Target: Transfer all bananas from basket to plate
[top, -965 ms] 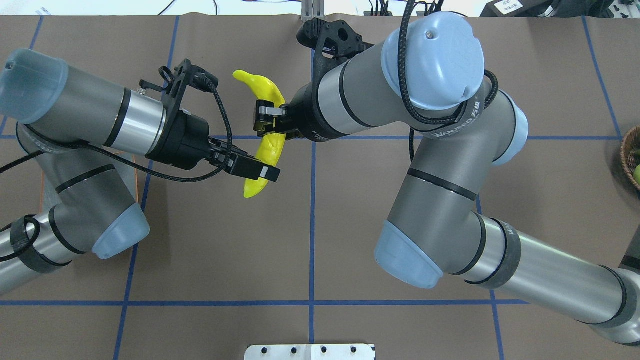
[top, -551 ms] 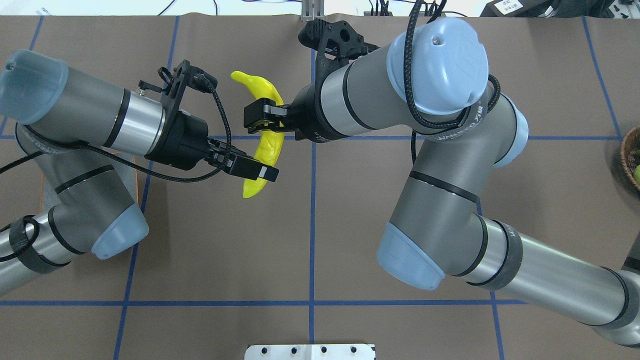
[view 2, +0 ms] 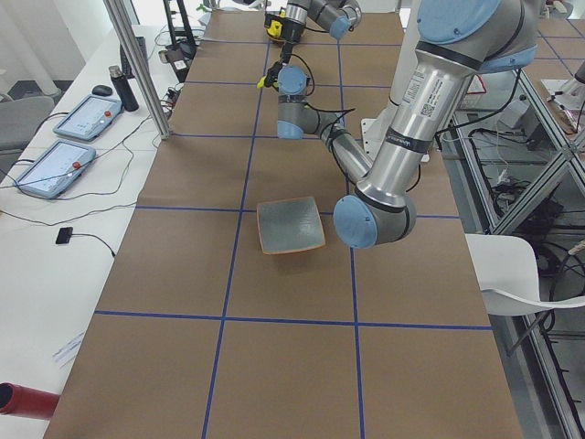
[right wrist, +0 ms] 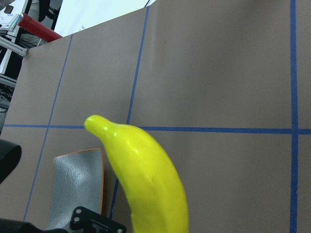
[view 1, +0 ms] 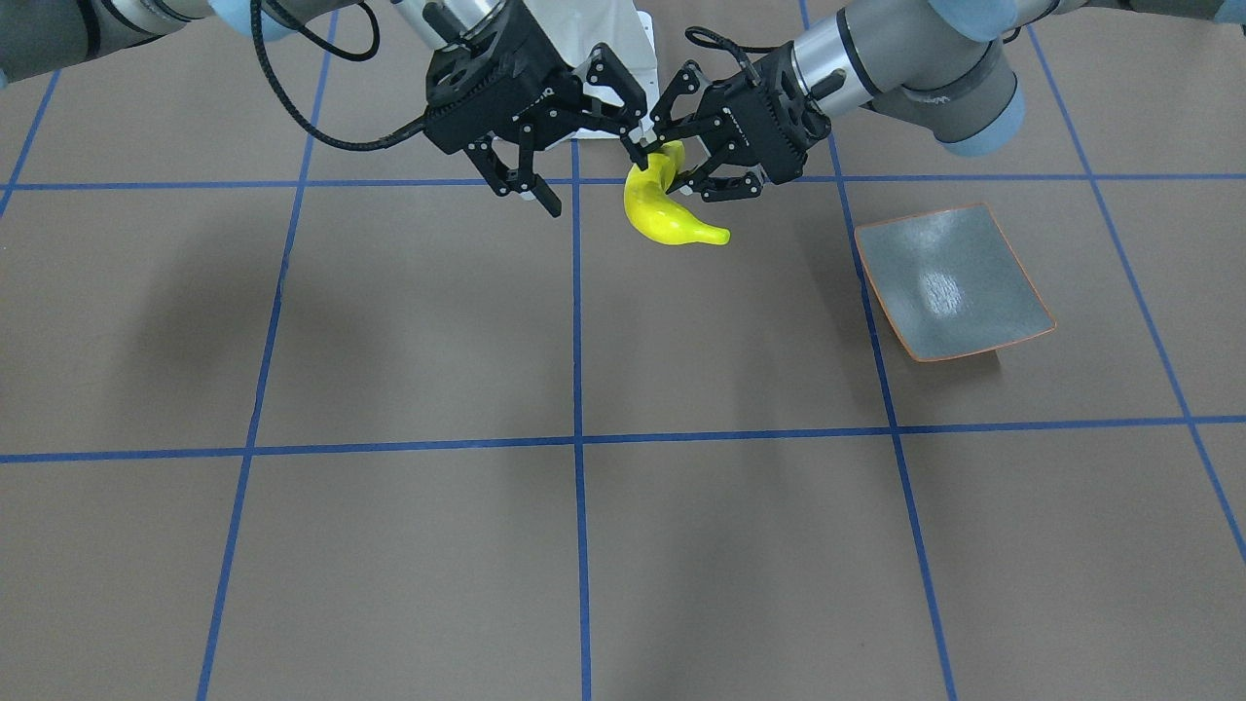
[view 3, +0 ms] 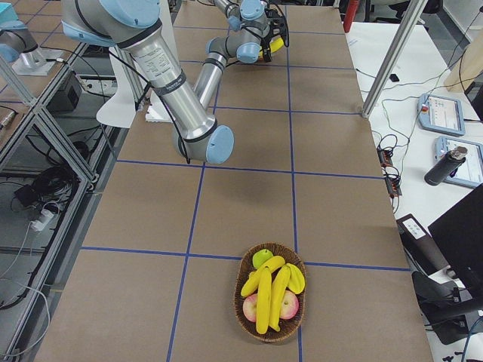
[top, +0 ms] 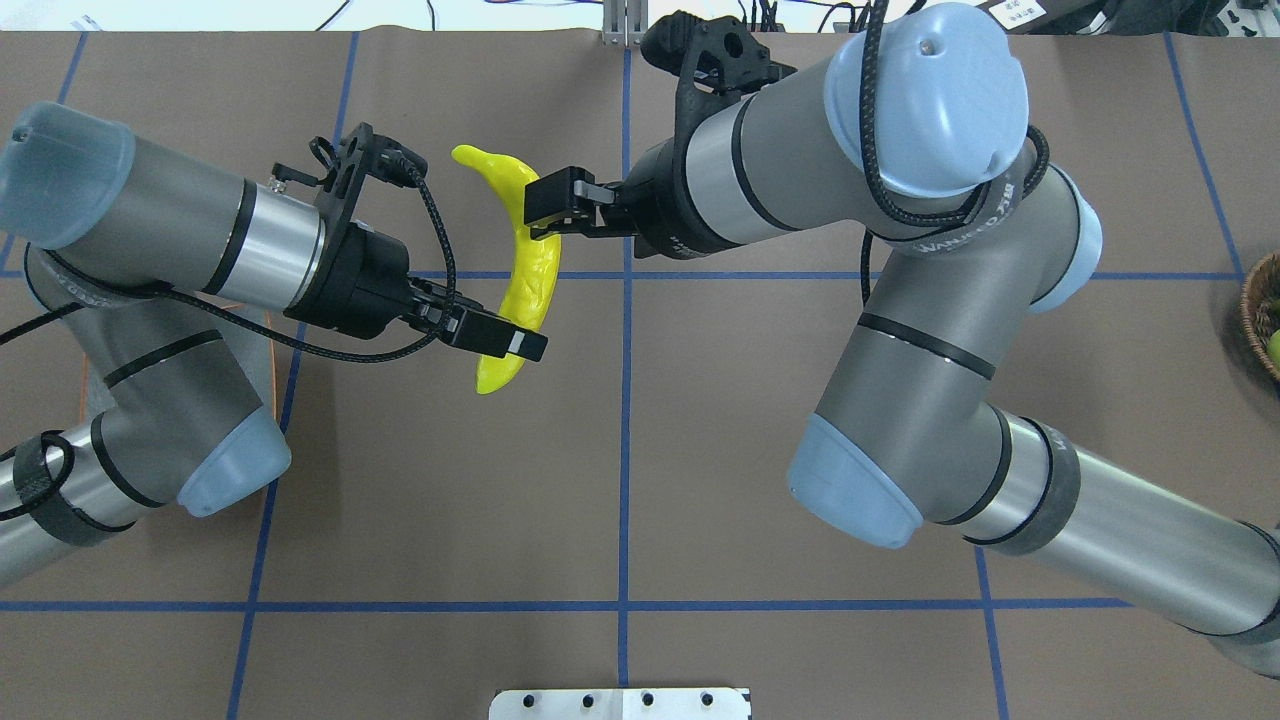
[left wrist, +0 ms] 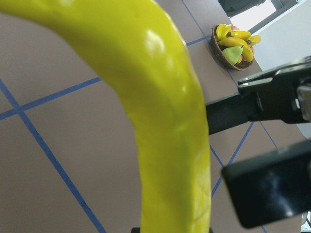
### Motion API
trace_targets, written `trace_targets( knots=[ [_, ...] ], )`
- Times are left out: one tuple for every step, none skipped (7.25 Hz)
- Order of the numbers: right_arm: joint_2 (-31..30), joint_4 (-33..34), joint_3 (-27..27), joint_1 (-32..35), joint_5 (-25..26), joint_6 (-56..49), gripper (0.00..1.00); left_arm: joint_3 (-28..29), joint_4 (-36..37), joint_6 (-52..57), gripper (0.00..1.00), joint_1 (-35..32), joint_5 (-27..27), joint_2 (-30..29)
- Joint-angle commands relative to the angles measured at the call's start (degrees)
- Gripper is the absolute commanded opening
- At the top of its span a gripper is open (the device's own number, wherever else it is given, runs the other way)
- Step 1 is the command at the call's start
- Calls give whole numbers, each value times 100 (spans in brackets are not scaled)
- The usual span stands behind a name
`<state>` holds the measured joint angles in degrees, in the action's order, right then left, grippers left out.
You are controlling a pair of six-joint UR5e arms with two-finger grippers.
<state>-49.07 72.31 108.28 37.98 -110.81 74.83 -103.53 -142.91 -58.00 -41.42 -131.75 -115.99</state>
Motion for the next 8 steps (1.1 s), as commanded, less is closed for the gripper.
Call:
trace_targets(
  knots=[
    [-400,142,-35,620,-378,-466,100,-97,9,-10,0,-32,0,374],
    [-462,544,-43,954,-615,-870,100,-263,9,-10,0,-50,0,672],
    [-498,913,-122,1175,-669,-1344,100,-534,26,-18,0,-59,18,1075],
    [-611,1178,-227,1351,-678,-1801,100,-885,26,-18,0,-163,26,1627],
    [-917,1215,-228,1588,-765,-2319,100,-1123,26,-18,0,-278,27,2102],
    [-1129,1216,-228,1851,-1010,-2620,100,-1126,26,-10,0,-348,35,2264],
    [-1314,1172,-228,2019,-1152,-2797,100,-1117,26,-10,0,-384,35,2379],
    [-1455,1180,-228,2221,-1266,-3138,100,-1117,26,-1,0,-471,35,2615]
  ],
)
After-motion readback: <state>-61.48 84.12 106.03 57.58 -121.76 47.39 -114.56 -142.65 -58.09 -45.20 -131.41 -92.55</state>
